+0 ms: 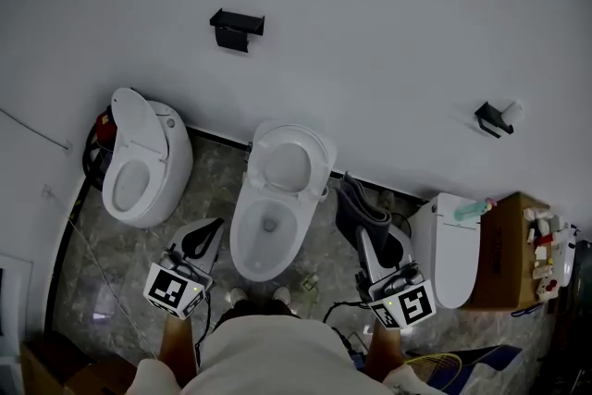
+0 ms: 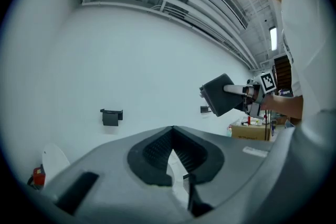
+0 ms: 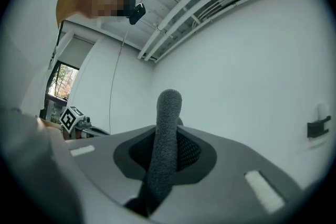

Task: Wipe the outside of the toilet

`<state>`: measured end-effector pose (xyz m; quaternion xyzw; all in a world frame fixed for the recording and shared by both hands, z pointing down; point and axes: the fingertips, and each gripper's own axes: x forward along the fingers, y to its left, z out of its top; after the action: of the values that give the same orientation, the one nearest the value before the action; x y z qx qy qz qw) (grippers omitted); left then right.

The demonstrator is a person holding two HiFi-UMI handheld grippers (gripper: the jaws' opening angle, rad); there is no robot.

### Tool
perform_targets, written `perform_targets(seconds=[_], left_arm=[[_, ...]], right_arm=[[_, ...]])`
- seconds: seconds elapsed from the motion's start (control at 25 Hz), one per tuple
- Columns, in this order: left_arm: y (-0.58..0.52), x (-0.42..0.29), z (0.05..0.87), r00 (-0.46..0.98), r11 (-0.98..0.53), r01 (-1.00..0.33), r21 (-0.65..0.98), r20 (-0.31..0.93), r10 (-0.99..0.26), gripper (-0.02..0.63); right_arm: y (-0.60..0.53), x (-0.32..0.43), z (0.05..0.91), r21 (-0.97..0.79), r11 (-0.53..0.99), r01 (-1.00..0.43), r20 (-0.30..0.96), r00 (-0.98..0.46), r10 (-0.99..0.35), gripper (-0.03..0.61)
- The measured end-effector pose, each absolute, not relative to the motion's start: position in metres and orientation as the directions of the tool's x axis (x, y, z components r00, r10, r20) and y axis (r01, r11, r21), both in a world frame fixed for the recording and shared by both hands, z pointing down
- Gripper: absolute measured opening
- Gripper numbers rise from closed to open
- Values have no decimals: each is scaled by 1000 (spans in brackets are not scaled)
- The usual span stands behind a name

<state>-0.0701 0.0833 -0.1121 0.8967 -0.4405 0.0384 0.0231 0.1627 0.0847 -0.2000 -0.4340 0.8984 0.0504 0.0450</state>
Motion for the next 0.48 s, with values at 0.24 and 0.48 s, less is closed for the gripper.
perform_targets(seconds=[0.24,0.48], left_arm=[[96,-81,-113,589,-590,-807,19,94,-803,-2],[105,-81,-110,575,-576,-817,17,102,-812,-2]], right_arm=[[96,167,-203,33,607,-794,-137,-605,-784,58],[99,171,-197,28,606,-795,-128,-604,-787,58]])
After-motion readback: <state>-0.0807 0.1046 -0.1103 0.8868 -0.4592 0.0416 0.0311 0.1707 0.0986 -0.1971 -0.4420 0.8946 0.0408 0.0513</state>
